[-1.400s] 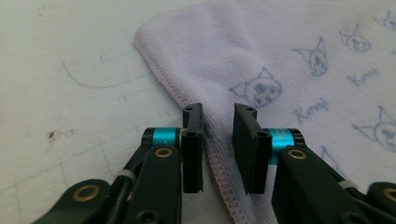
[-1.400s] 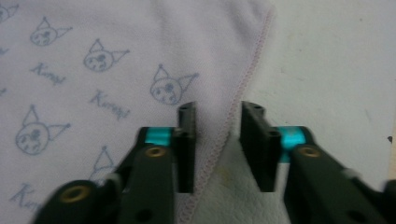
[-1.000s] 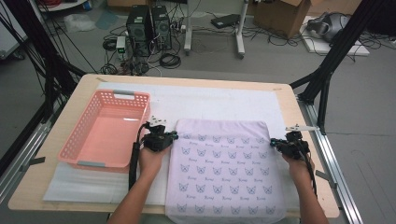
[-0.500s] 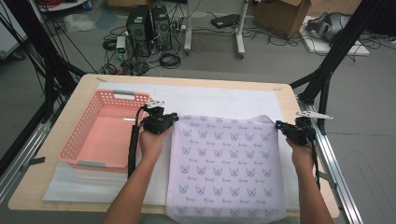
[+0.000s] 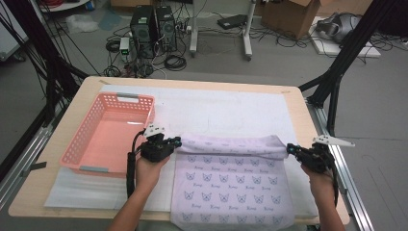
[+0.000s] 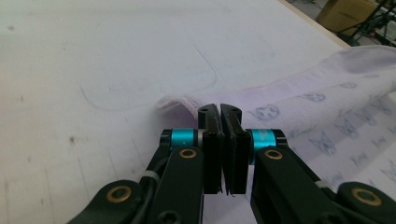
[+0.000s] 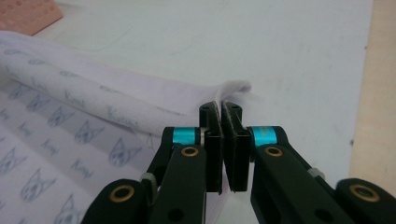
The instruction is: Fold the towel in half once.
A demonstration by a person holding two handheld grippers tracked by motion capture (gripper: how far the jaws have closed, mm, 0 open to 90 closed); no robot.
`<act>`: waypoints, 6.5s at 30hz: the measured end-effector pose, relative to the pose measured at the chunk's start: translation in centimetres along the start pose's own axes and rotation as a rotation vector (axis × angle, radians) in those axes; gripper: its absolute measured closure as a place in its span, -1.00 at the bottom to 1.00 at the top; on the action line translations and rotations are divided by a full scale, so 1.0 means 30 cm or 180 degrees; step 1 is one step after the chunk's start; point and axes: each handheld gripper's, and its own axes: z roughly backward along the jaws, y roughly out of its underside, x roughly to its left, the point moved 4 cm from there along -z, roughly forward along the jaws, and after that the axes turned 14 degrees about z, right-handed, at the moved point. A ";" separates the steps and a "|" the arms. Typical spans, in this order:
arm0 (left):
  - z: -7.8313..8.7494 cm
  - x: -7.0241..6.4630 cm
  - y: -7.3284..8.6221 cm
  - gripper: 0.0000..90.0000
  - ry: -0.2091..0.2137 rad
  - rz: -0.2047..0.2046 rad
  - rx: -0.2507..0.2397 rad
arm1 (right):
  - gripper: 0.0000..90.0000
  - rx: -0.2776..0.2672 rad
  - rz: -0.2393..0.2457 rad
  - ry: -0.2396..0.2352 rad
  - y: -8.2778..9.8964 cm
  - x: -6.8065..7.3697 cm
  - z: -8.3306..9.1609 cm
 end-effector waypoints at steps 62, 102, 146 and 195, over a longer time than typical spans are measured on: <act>-0.011 -0.027 0.109 0.82 0.0260 -0.0321 0.0039 | 0.91 0.0148 0.0263 -0.0074 0.074 0.072 -0.048; 0.205 -0.064 0.248 0.04 0.0295 -0.0224 -0.0134 | 0.52 0.0046 0.0354 0.0113 0.171 0.233 0.160; 0.021 -0.060 0.180 -0.10 0.0481 -0.0390 0.0598 | 0.41 0.0448 0.0582 -0.0017 0.128 0.138 -0.033; -0.108 0.004 -0.046 0.21 -0.0016 -0.0309 0.0043 | 0.23 0.0287 0.0104 -0.0044 -0.025 0.027 -0.116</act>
